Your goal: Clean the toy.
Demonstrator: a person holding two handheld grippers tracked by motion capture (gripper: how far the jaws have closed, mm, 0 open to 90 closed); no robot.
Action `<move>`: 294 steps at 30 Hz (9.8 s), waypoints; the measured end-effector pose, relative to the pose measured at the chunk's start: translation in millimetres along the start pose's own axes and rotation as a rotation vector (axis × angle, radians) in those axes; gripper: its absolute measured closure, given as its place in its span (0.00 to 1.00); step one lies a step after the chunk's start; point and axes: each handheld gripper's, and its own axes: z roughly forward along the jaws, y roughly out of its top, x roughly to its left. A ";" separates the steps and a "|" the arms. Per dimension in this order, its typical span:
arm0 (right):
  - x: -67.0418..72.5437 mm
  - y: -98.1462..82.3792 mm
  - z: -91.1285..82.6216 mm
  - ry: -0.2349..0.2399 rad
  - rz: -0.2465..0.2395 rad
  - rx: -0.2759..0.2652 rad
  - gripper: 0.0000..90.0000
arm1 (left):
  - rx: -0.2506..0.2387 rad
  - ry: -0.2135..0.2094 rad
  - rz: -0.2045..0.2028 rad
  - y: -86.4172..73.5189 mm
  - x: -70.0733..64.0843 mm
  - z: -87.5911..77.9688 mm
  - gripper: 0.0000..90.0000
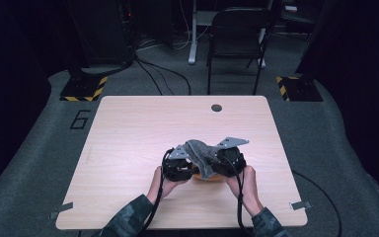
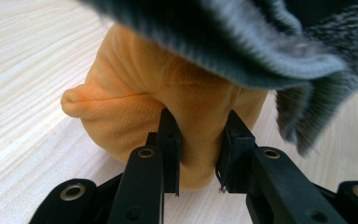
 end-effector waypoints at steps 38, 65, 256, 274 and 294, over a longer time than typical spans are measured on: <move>-82.0 -48.6 32.1 -0.216 0.095 0.204 0.80 | 0.009 -0.023 0.018 -1.8 1.7 3.5 0.81; -57.2 -10.3 -28.1 -0.044 0.077 0.002 0.79 | 0.000 -0.018 0.019 -1.8 1.6 3.4 0.81; -91.3 -59.8 53.1 -0.207 0.084 0.308 0.80 | -0.093 -0.012 -0.177 -10.5 18.6 5.0 0.82; -22.9 3.1 -10.7 -0.009 -0.019 -0.016 0.80 | -0.092 0.002 -0.128 -7.5 15.4 4.4 0.81; -61.8 -26.4 18.8 -0.142 0.046 0.115 0.80 | -0.085 0.000 -0.121 -8.9 15.2 7.0 0.81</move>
